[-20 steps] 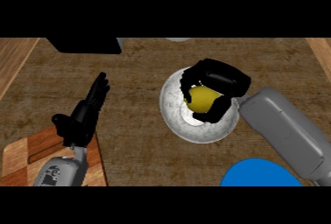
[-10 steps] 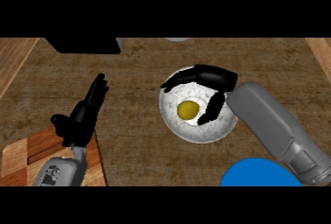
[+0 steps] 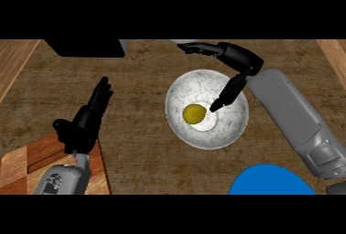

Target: Pick the lemon from the plate and place it in the bowl

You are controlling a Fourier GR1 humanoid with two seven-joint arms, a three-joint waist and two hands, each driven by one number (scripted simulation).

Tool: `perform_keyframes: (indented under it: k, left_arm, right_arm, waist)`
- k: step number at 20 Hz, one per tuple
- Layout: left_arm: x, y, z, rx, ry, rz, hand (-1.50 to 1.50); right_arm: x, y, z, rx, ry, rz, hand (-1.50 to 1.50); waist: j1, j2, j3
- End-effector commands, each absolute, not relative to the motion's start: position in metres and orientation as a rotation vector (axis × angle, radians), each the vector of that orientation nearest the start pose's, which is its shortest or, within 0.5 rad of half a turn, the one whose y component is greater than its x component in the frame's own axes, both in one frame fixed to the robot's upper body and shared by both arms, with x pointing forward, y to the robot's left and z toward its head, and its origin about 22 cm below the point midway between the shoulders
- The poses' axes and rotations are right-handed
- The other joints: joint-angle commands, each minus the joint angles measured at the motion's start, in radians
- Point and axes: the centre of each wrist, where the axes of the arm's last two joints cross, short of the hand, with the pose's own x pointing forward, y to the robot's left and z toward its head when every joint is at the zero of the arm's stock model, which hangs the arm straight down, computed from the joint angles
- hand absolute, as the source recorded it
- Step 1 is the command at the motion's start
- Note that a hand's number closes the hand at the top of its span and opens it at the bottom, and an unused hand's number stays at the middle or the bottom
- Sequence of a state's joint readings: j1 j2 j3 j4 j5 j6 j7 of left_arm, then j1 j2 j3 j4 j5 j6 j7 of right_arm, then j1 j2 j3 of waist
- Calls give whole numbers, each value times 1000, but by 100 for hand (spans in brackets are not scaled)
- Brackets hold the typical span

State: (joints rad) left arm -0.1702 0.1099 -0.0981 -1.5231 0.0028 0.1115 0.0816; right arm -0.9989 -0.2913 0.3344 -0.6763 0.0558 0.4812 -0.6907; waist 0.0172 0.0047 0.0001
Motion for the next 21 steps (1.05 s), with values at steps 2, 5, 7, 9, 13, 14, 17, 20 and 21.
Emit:
perform_keyframes:
  k: [2,5,7,9,13,14,17,20,21]
  left_arm:
    - [284,218,33,68,-1605,-111,0]
    - [278,225,26,46,-1597,-142,0]
    - [278,209,26,35,-1588,-121,0]
    - [284,213,34,45,-1614,-122,0]
    - [281,204,39,27,-1616,-160,0]
    - [283,202,35,35,-1618,-142,0]
    - [290,201,42,30,-1638,-152,0]
    - [283,205,29,41,-1612,-153,0]
    - [289,194,42,14,-1630,-138,0]
  right_arm:
    - [450,-200,128,689,-1825,1084,-150]
    - [452,-224,123,718,-1802,998,-150]
    - [456,-239,135,751,-1765,978,-150]
    - [456,-245,134,761,-1759,974,-150]
    - [451,-256,124,812,-1716,977,-150]
    - [451,-270,135,818,-1720,976,-150]
    - [449,-274,136,817,-1712,1011,-150]
    - [444,-275,127,822,-1706,1012,-150]
    - [444,-276,128,818,-1704,1026,-150]
  waist:
    - [-3,1,0]
    - [8,6,0]
    - [12,8,1]
    - [16,10,1]
    - [31,16,3]
    - [22,15,2]
    - [27,20,3]
    - [26,18,2]
    - [33,21,4]
